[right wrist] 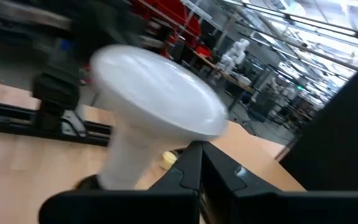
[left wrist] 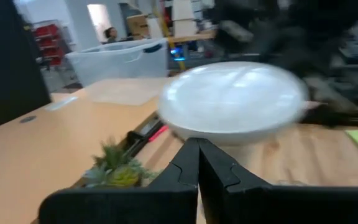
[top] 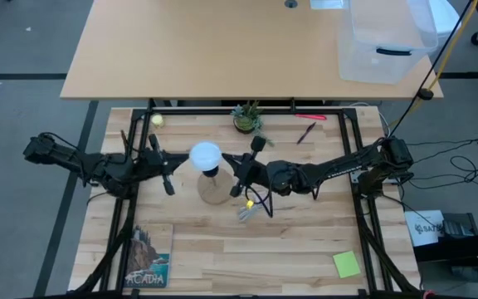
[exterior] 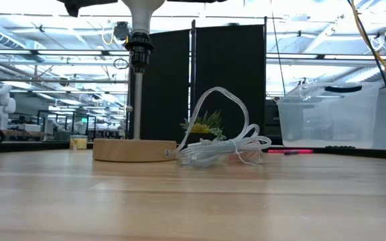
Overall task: Screw lightbulb
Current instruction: Insert the lightbulb into the lamp
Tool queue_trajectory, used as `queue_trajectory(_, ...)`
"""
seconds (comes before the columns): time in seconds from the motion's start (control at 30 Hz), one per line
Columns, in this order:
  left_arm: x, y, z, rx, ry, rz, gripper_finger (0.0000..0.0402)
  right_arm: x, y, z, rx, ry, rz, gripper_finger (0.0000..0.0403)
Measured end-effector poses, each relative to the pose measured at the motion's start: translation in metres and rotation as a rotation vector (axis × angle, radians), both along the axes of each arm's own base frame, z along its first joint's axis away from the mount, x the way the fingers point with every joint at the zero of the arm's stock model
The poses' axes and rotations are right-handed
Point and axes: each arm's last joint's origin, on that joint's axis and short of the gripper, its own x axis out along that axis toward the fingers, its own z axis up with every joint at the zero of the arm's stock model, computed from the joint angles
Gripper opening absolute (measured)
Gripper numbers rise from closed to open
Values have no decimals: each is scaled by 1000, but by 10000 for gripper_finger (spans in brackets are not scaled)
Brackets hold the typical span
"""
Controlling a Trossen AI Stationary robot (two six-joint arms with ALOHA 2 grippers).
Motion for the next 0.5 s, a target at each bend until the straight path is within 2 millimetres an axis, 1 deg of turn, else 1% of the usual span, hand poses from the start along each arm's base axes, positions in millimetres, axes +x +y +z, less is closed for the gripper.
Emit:
queue_trajectory(0.13, 1, 9, -1, -1, 11, 52, 0, -1, 11, 0, -9, 7, 39, 0)
queue_trajectory(0.3, 2, 17, -1, -14, 6, 90, 0, -3, 20, -1, 0, 11, 50, 0)
queue_trajectory(0.5, 1, 21, 0, -18, 0, 95, 0, -5, 26, -8, 31, 61, 64, 0)
